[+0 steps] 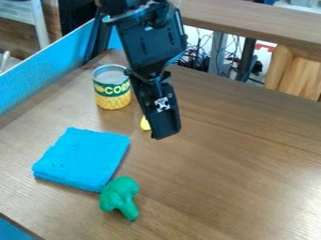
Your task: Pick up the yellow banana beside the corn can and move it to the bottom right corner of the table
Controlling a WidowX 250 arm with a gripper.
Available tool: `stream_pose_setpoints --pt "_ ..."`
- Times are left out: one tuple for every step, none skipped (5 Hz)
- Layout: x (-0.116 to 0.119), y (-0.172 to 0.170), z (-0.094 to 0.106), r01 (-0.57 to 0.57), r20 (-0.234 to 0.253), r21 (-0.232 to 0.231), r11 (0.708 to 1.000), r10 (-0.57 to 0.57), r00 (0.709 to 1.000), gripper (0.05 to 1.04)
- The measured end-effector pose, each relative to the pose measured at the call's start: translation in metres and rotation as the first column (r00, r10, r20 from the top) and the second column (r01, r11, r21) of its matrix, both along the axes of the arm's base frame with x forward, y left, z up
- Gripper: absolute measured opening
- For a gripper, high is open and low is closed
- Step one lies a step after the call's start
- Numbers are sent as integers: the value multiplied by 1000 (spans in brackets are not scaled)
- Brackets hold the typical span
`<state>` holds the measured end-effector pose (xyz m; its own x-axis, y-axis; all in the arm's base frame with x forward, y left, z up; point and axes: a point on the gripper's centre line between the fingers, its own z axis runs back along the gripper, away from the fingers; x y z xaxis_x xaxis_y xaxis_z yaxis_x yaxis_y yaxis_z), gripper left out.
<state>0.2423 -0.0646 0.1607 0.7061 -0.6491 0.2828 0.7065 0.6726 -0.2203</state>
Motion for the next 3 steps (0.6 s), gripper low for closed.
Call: stream_pose_setpoints --pt "-1 0 -6 -3 -27 1 1000 3 1000 996" --pt "6 40 -6 -146 -17 -13 989 146 989 996" --pt "11 75 -7 -269 -17 -23 963 269 963 996"
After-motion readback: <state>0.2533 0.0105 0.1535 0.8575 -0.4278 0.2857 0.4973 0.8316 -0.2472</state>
